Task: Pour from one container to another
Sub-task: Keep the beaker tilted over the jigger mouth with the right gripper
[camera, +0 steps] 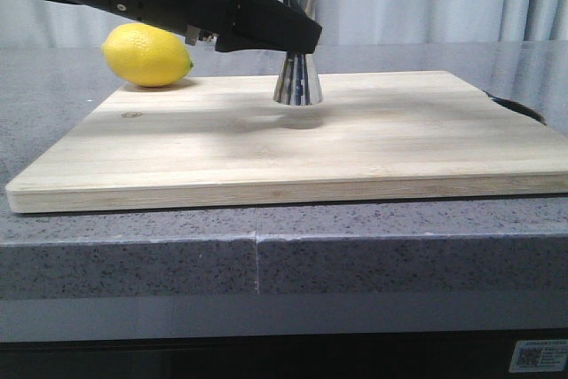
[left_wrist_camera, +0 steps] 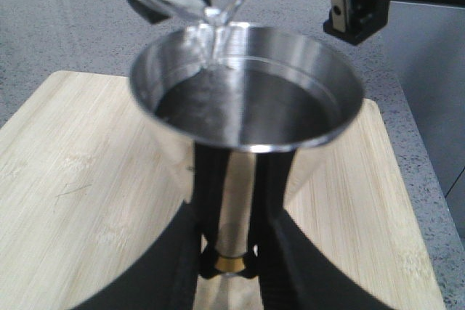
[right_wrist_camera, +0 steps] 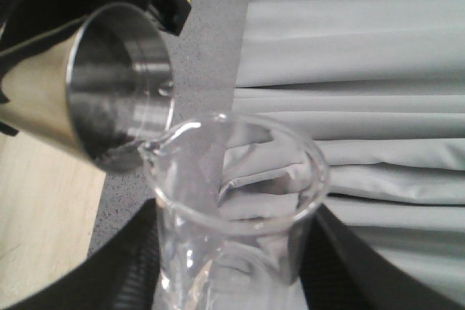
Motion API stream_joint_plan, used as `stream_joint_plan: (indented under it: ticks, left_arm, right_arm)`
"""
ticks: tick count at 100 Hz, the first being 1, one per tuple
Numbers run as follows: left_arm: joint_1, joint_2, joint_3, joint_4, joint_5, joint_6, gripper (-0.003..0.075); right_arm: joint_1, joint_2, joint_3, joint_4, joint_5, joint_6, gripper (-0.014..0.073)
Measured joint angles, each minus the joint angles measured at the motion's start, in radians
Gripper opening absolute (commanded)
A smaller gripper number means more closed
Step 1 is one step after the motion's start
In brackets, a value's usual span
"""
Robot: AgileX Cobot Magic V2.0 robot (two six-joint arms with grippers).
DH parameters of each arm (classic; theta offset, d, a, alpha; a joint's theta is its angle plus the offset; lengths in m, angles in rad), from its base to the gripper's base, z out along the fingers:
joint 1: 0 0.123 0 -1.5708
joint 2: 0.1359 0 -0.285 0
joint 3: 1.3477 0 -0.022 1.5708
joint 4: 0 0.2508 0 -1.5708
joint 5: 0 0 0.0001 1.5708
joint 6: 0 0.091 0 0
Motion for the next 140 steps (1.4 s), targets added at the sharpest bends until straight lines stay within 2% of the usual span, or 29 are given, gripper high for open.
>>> stream_joint_plan:
  ticks: [140]
  left_arm:
    - [0.0, 0.0, 0.0, 0.0, 0.0, 0.0, 0.0093]
  right_arm:
    - [0.0, 0.0, -0.01, -0.045, 0.0, 0.0, 0.0195]
